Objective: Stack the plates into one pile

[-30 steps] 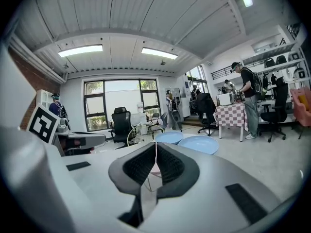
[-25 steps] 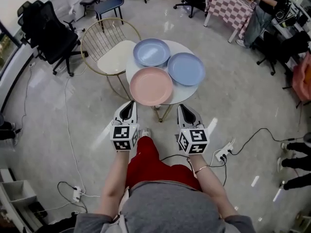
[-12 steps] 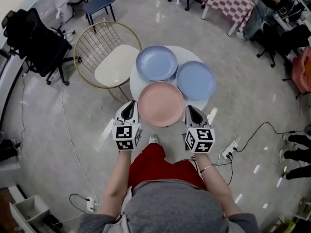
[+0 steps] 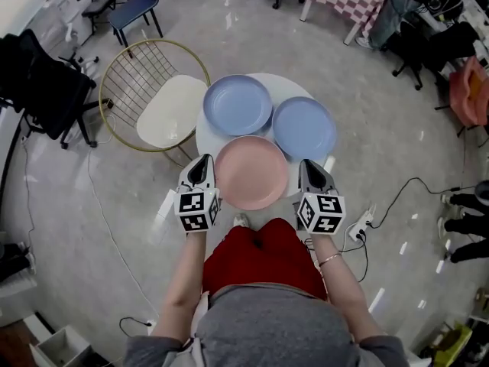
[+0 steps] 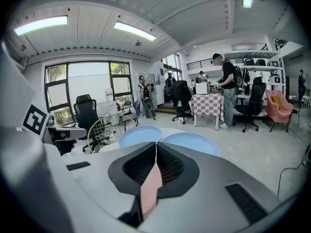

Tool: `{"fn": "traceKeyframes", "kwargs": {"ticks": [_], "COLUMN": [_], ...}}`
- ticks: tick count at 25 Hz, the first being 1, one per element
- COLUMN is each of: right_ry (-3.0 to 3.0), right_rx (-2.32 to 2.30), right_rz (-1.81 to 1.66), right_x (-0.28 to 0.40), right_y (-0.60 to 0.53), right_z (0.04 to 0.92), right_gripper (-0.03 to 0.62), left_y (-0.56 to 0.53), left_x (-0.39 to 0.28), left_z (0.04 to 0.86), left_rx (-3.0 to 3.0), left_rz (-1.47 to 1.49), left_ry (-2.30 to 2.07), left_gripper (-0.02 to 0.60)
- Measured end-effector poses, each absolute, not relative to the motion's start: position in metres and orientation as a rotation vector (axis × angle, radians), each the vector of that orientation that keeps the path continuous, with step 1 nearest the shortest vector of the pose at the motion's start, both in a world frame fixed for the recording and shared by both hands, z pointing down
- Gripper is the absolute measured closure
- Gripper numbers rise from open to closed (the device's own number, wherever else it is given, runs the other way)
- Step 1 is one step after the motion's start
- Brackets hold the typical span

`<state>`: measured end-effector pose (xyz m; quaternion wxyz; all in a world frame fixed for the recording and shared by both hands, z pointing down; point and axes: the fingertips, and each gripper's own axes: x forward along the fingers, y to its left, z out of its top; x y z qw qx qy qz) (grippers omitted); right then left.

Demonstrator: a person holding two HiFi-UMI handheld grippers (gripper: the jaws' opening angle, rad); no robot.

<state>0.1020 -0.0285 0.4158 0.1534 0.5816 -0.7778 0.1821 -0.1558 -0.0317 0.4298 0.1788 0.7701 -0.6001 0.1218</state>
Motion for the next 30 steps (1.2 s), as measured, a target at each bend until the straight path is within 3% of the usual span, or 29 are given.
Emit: {"fn": "traceKeyframes", "kwargs": {"ticks": [21, 30], "right_ry": [-2.326, -2.314], "right_rx": [1.229, 1.012], "right_rz": [0.376, 0.331], "right_x": [0.076, 0.025], "right_y": [-0.203, -0.25], "right_z": [0.426, 0.468], "right_gripper": [0.565, 0.565], "left_y": [-0.129, -0.159], "left_x": [-0.182, -0.213], "left_z": [0.455, 0.491], "left_rx": [1.955, 1.852], "left_rz": [0.446, 0.473], "left_ry": [-1.873, -1.882], "left_gripper": [0.566, 0.565]}}
